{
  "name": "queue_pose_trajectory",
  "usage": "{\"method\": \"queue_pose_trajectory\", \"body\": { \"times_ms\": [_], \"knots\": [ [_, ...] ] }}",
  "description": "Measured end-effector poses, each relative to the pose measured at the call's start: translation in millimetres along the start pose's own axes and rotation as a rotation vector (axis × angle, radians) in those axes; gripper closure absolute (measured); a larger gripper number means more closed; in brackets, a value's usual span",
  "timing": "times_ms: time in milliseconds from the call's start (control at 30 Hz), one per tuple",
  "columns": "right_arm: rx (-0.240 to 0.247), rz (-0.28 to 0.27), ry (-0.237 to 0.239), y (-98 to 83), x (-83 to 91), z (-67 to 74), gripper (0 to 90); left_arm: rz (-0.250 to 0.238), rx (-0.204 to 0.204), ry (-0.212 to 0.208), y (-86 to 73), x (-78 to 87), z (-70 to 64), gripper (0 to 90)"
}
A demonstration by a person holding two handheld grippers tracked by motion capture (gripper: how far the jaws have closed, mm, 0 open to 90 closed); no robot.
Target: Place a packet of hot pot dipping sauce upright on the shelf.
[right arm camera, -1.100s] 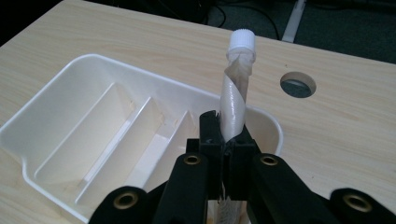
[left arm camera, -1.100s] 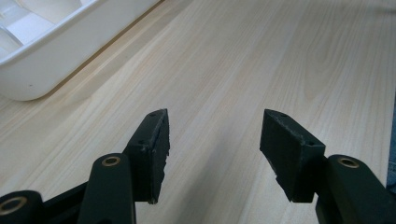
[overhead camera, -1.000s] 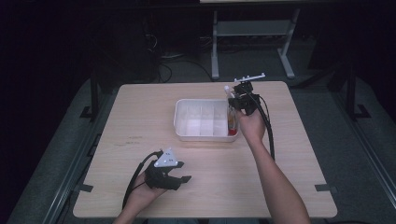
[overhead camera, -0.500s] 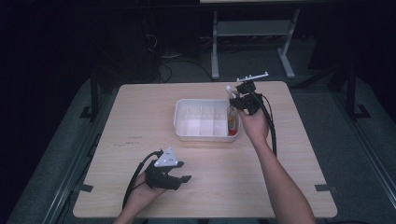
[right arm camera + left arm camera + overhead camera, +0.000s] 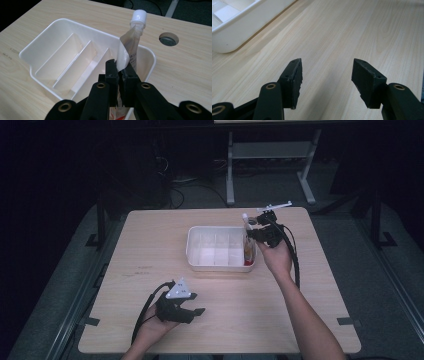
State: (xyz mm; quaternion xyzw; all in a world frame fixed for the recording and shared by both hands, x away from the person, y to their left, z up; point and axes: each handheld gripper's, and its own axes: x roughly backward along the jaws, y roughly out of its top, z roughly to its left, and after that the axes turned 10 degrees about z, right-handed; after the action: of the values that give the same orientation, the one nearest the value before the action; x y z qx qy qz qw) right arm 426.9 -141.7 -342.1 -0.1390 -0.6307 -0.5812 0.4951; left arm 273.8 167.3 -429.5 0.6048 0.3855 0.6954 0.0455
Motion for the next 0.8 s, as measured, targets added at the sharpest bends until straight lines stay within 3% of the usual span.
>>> {"method": "queue_pose_trajectory", "body": {
  "times_ms": [400,800],
  "knots": [
    [0.000,0.003,0.068,-10.9,3.8,-3.0,85.1,0.000,0.007,0.001,-0.8,0.6,1.3,40.5],
    [0.028,0.019,0.099,-17.1,4.9,0.5,84.6,-0.002,0.013,0.009,-1.3,1.1,1.8,39.9]
  ]
}}
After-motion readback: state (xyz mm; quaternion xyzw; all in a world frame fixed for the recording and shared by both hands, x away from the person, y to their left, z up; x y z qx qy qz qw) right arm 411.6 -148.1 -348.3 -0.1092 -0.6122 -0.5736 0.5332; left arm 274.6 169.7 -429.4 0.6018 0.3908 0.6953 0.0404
